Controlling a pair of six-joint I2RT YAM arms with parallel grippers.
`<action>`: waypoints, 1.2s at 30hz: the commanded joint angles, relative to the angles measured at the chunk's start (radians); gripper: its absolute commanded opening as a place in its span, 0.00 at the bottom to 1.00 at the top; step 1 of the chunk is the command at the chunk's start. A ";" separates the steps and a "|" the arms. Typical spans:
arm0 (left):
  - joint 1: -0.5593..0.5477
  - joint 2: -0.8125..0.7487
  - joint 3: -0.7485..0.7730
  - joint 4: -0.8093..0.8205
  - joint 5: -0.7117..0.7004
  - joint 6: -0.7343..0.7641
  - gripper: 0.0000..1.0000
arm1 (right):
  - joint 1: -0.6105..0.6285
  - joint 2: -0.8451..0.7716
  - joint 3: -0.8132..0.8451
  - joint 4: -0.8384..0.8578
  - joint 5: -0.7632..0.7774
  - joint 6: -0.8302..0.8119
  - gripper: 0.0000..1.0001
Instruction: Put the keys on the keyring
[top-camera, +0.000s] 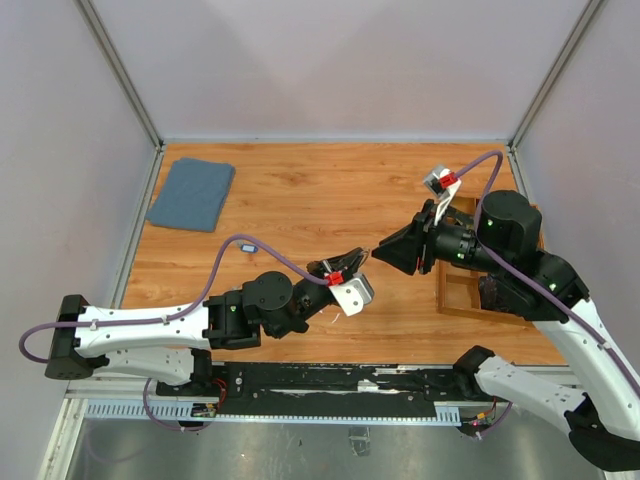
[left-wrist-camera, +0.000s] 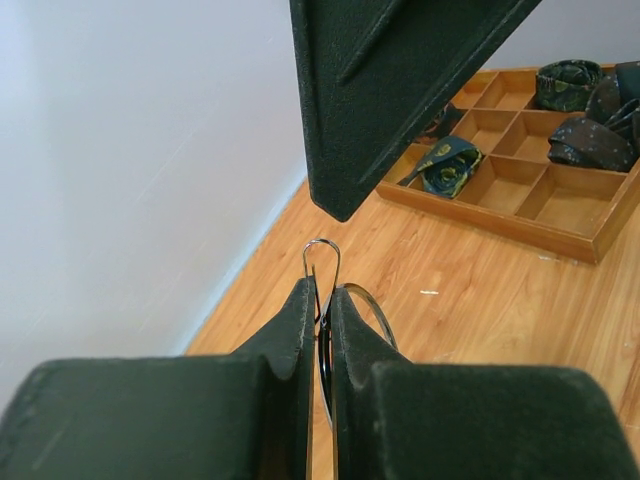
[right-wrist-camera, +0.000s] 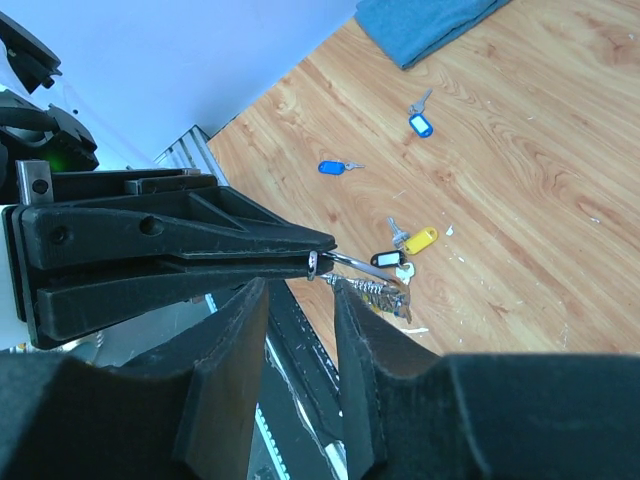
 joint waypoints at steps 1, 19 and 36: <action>-0.003 -0.024 0.009 0.020 -0.005 -0.006 0.01 | -0.013 0.015 -0.003 0.024 -0.019 -0.002 0.35; -0.003 -0.012 0.015 0.021 -0.017 -0.002 0.02 | -0.013 0.071 0.005 0.019 -0.084 -0.012 0.01; -0.003 0.027 0.018 0.098 -0.109 -0.060 0.28 | -0.013 0.045 -0.016 0.034 -0.077 -0.002 0.01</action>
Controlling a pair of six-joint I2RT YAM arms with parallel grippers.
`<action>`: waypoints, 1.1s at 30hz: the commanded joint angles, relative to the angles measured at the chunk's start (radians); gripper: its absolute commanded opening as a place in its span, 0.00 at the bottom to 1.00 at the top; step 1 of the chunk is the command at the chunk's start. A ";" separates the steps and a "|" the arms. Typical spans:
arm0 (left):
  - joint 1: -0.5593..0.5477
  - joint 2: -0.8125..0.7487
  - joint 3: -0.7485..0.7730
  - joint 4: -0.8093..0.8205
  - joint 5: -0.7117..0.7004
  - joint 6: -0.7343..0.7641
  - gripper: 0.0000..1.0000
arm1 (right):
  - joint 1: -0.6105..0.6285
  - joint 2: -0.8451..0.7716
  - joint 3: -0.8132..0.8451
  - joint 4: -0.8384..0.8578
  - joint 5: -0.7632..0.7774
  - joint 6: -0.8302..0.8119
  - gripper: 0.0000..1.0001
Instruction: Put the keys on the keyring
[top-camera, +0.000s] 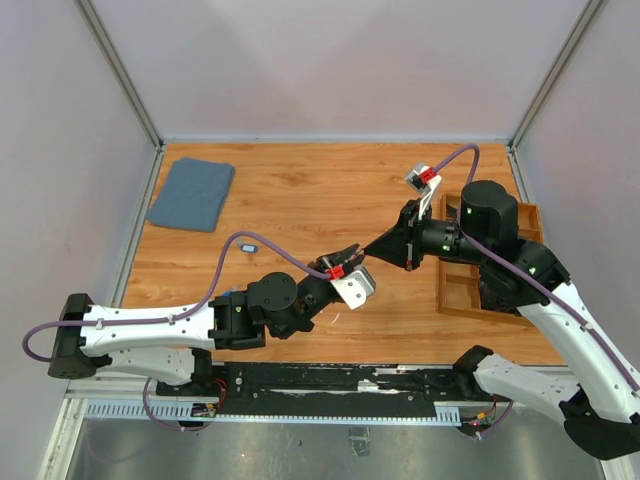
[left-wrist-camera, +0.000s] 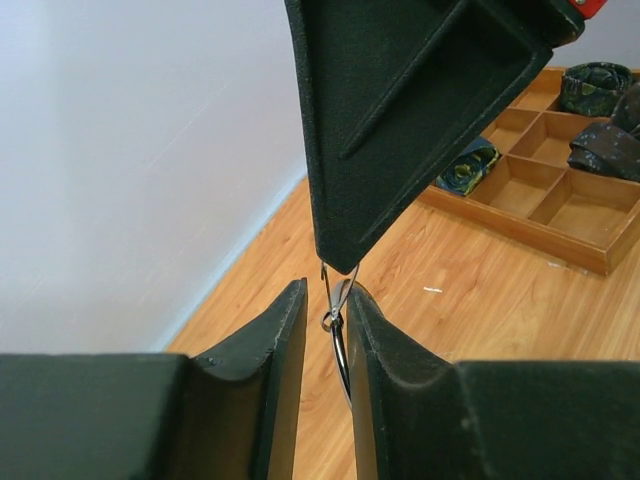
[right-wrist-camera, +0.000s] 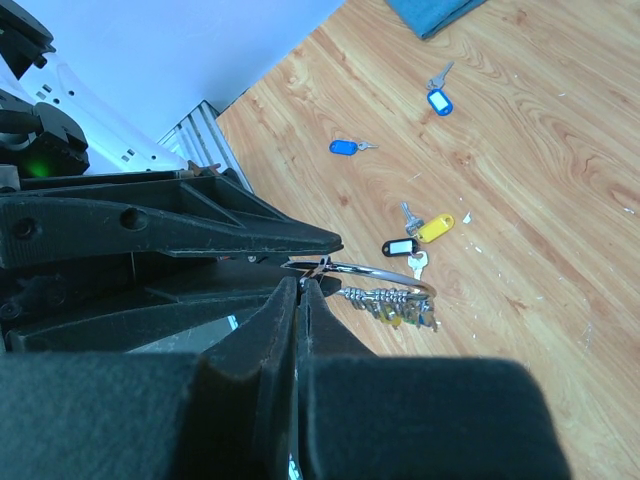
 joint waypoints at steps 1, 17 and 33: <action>-0.003 0.007 0.019 0.069 -0.037 -0.018 0.28 | -0.013 -0.026 -0.014 0.019 -0.013 0.002 0.01; -0.003 -0.007 0.029 0.012 0.031 -0.011 0.00 | -0.013 -0.033 0.015 -0.036 0.033 -0.041 0.21; -0.003 -0.003 0.037 -0.009 0.048 0.005 0.01 | -0.013 0.037 0.071 -0.110 -0.030 -0.070 0.35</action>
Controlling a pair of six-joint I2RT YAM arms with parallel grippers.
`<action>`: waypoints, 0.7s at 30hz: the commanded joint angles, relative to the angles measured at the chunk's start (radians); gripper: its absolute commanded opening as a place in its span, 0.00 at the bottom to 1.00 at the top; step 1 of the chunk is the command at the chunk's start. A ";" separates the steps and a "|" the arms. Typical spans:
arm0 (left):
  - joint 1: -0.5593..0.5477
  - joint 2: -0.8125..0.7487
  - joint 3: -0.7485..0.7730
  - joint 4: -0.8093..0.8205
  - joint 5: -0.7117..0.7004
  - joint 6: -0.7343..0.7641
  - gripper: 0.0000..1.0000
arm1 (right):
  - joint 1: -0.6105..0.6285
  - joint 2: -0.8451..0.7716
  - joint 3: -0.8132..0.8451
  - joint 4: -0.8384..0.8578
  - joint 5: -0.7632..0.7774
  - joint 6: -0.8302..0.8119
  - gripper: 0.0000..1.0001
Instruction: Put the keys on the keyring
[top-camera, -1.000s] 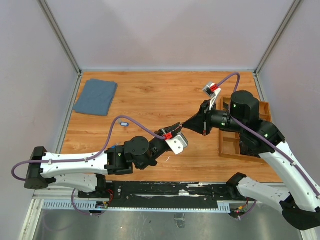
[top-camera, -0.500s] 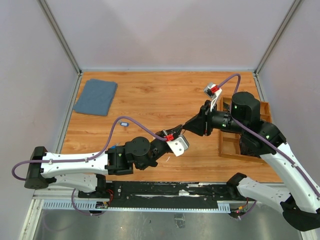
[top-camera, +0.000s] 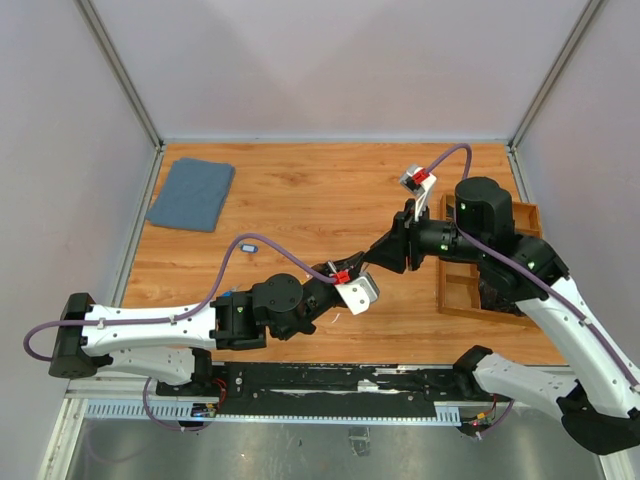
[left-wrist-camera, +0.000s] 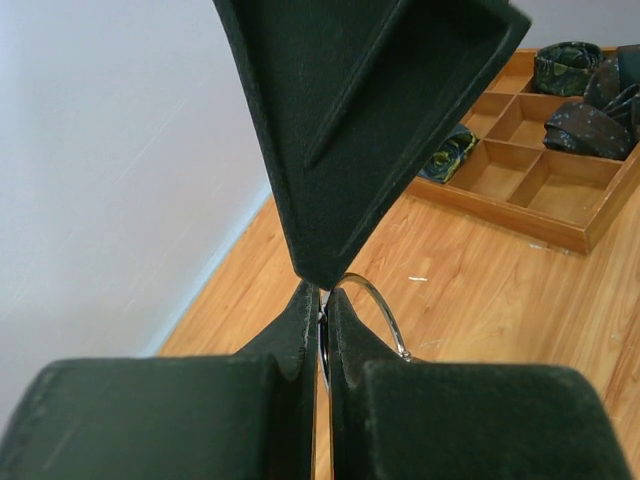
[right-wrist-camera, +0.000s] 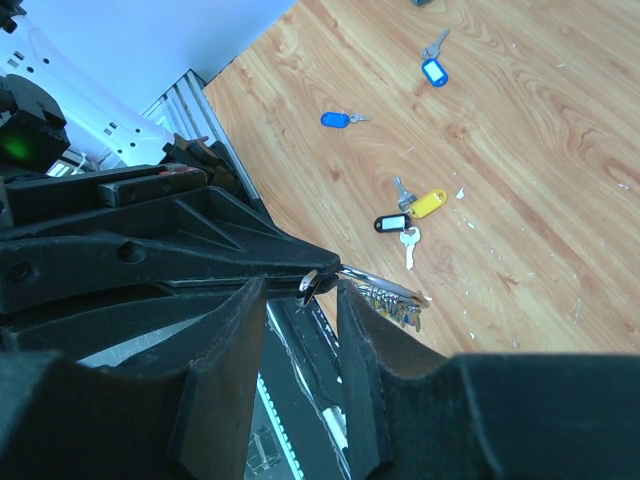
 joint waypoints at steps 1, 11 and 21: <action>0.002 -0.014 0.036 0.029 0.009 0.014 0.01 | -0.013 0.017 0.025 -0.026 -0.030 -0.015 0.34; 0.002 -0.016 0.034 0.029 0.013 0.014 0.01 | -0.012 0.018 0.014 -0.013 -0.019 -0.009 0.02; 0.001 -0.019 0.010 0.098 -0.064 0.002 0.34 | -0.013 -0.013 -0.026 0.062 -0.017 0.043 0.01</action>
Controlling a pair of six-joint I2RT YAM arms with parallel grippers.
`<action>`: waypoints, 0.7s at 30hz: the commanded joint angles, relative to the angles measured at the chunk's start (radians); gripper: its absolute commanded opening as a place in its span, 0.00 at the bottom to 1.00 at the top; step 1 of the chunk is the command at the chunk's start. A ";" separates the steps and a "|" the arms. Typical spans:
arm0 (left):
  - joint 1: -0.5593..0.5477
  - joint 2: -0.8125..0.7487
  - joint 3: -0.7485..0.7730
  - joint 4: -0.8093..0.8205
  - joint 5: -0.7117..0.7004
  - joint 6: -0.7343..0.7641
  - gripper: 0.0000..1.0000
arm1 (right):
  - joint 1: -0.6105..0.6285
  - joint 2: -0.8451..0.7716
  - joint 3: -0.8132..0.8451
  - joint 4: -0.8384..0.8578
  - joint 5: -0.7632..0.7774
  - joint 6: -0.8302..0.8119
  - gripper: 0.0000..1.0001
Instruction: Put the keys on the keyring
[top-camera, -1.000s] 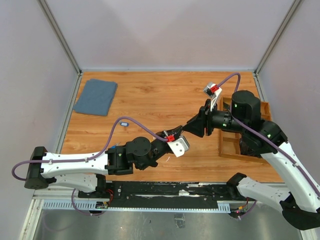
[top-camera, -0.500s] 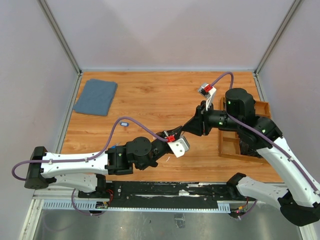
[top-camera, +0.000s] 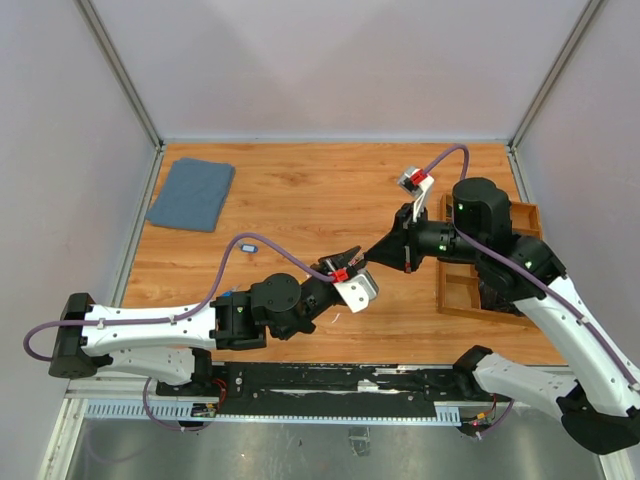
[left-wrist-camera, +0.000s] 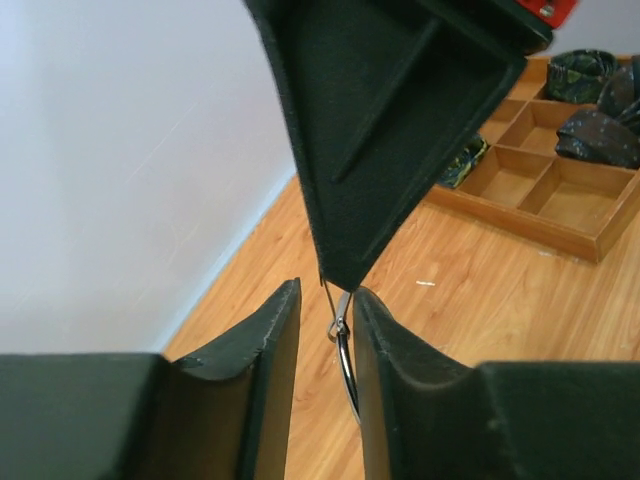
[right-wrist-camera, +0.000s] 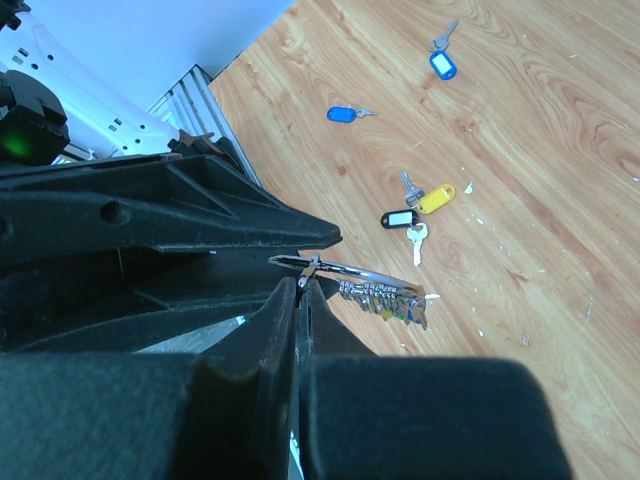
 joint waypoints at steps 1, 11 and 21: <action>0.001 -0.018 0.006 0.100 -0.069 -0.018 0.37 | -0.013 -0.033 -0.021 0.076 -0.004 0.039 0.01; 0.001 -0.041 -0.028 0.150 -0.077 -0.103 0.41 | -0.012 -0.056 -0.038 0.127 0.007 0.068 0.01; 0.001 -0.082 -0.059 0.173 -0.043 -0.126 0.22 | -0.014 -0.066 -0.057 0.138 0.020 0.077 0.01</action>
